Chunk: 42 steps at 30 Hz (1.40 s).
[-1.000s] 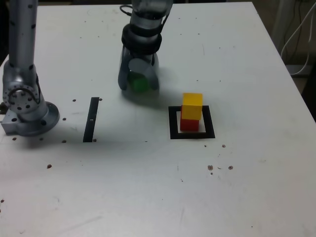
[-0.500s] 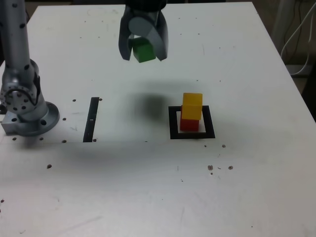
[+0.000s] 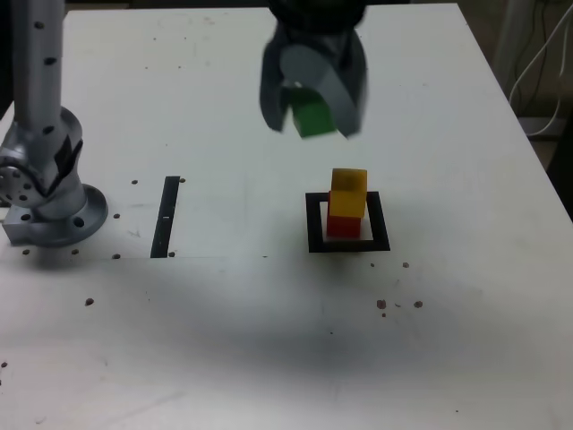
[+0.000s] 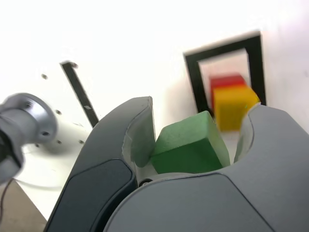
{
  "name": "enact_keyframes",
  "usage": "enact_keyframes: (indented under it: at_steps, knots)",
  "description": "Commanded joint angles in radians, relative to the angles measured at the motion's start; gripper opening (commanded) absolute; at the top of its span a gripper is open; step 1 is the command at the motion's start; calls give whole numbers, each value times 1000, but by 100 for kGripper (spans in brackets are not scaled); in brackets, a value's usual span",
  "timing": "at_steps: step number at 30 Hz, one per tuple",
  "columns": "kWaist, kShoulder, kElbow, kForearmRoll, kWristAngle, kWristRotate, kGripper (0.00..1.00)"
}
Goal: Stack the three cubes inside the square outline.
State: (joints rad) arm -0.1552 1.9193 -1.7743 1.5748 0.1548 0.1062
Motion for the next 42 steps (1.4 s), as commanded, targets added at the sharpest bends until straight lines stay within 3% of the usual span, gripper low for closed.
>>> enact_keyframes:
  at_steps: [1,10,22,34,42]
  knots:
    - [-23,28,-27,10,-7,-14,31]
    - [-50,88,-56,2,-8,-24,31]
    - [-47,148,-78,-18,0,51,31]
    - [-22,167,-70,-29,8,74,31]
    - [-18,171,-67,-42,-8,78,31]
